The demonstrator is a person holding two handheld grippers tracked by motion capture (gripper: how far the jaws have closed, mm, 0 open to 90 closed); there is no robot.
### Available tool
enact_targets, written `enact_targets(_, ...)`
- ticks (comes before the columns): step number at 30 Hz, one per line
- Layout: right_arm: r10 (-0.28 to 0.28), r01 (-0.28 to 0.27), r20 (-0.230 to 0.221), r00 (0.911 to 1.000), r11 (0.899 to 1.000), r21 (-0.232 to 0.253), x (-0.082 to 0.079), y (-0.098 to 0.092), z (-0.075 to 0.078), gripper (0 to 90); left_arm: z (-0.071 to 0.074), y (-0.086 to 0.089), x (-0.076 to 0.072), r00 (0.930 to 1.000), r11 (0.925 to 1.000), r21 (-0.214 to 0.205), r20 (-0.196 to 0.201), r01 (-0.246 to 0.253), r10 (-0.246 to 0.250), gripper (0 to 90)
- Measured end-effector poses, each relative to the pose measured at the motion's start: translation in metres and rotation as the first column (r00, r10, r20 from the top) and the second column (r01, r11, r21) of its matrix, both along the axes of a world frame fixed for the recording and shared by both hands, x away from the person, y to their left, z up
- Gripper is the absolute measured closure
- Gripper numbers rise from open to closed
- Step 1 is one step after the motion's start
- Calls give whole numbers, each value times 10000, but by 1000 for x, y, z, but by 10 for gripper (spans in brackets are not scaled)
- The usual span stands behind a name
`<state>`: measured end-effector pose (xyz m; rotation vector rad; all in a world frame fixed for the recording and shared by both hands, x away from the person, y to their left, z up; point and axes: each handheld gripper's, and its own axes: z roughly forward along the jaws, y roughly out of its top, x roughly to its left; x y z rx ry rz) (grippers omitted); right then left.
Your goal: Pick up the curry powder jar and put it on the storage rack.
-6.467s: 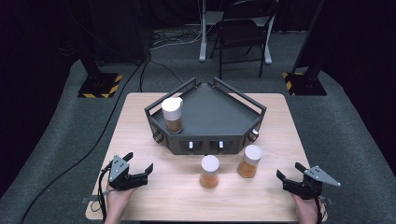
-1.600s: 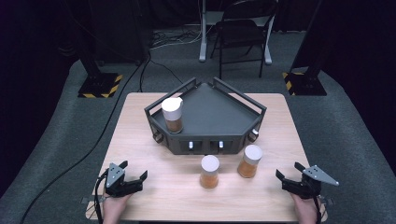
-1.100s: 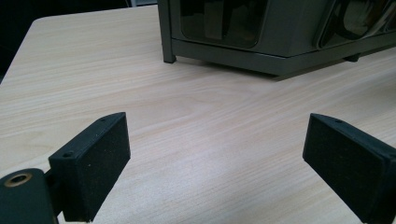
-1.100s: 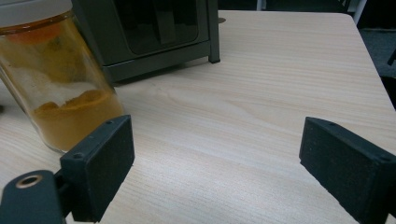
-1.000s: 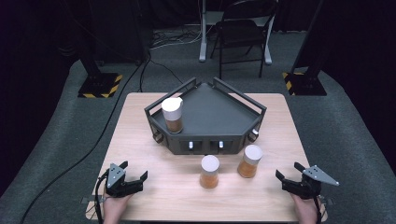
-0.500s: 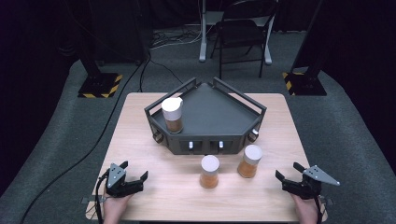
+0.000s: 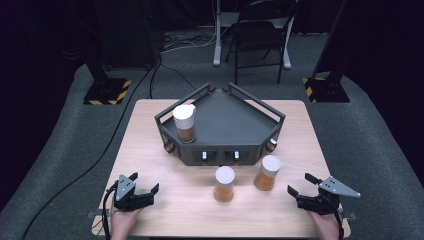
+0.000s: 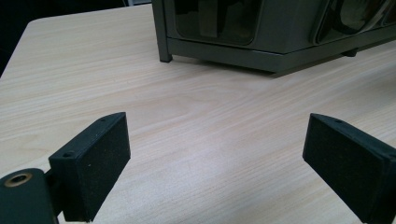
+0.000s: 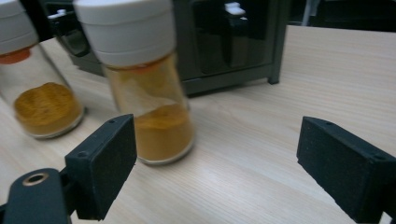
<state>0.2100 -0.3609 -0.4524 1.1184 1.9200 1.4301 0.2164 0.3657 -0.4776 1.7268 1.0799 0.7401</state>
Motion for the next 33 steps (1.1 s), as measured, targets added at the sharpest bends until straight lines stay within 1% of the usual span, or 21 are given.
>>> enact_targets(3,376,-376,4,9993,9992,-108,-3,5,5,113,0,0,0,10000,10000,8,19,-10,10,74)
enact_targets(10,1145,-1146,48,9934,9933,159,-9,10,6,119,0,-1,-1,10000,10000,26,25,-2,2,74)
enact_targets(14,1458,-1460,103,9893,9891,186,-9,14,10,123,0,-1,-1,10000,10000,-11,21,-9,9,74)
enact_targets(18,1800,-1801,89,9836,9834,227,-7,19,12,132,0,0,-1,10000,10000,-40,14,-12,12,74)
enact_targets(23,2178,-2182,190,9758,9756,238,-4,27,16,134,-1,0,-1,10000,10000,-61,45,-15,16,74)
enact_targets(33,2981,-2983,208,9543,9544,91,9,51,24,135,-1,0,-1,10000,9999,-113,31,-25,26,74)
